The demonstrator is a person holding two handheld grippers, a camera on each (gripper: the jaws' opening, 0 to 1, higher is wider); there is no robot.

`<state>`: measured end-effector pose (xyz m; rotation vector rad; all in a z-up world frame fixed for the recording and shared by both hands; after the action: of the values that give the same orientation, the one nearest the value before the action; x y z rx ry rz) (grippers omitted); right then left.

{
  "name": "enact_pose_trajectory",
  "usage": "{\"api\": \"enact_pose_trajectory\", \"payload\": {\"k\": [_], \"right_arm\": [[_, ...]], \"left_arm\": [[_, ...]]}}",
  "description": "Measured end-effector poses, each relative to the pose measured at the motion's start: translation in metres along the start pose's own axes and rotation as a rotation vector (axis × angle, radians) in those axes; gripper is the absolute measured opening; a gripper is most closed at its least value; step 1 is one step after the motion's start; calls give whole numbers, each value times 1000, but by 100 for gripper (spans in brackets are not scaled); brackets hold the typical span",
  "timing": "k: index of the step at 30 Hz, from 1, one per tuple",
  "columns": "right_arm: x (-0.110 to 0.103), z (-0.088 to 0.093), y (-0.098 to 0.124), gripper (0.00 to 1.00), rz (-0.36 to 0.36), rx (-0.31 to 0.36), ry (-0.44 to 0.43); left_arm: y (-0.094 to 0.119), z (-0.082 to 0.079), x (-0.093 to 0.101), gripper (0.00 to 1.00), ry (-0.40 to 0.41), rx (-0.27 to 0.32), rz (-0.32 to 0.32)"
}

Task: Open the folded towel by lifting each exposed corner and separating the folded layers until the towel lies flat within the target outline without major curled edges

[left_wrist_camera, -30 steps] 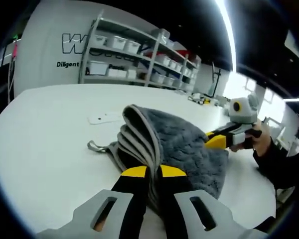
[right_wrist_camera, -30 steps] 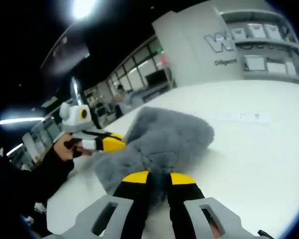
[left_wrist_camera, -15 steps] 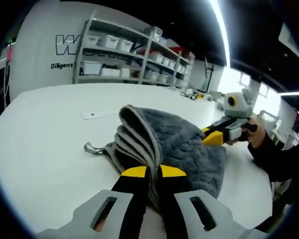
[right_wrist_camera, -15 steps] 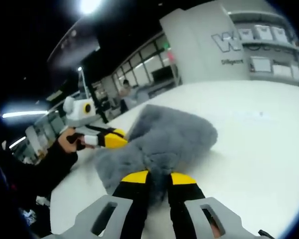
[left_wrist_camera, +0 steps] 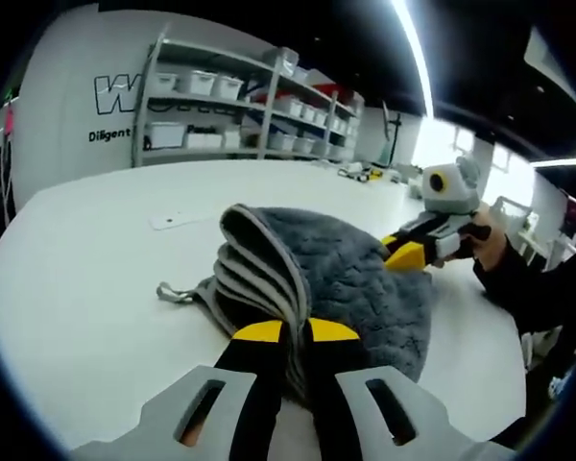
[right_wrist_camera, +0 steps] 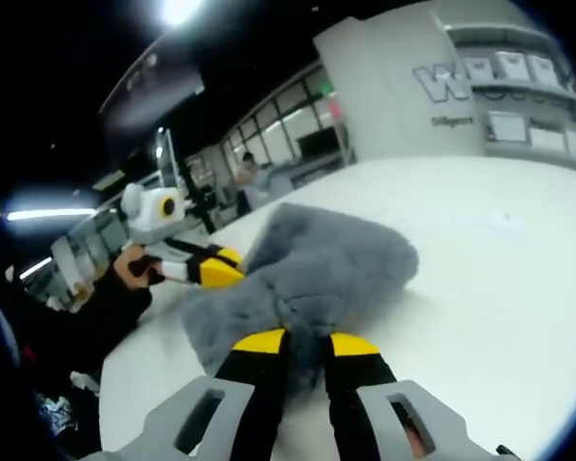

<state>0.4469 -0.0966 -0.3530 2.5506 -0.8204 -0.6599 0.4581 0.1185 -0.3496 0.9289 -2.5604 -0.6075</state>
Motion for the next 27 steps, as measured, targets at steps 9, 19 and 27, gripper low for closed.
{"api": "enact_pose_trajectory", "payload": {"k": [9, 19, 27], "right_arm": [[-4, 3, 4, 11, 1, -10, 25], [-4, 10, 12, 12, -45, -28, 6], [-5, 11, 14, 12, -56, -37, 10]], "left_arm": [[3, 6, 4, 7, 1, 16, 8], [7, 9, 15, 7, -14, 11, 28], [8, 11, 20, 7, -10, 10, 34]]}}
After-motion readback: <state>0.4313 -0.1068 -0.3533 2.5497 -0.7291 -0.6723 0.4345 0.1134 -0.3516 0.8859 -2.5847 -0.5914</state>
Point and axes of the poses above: the point that each gripper's makers call its tool centre point, and the gripper's own axes: y roughly backward along the fingers, x roughly to its right, z roughly out of its underside, the point moved 7 cm from there along y, roughly backward along the fingers, and after that the axes turned 6 degrees about -x, right-handed, at the moved point
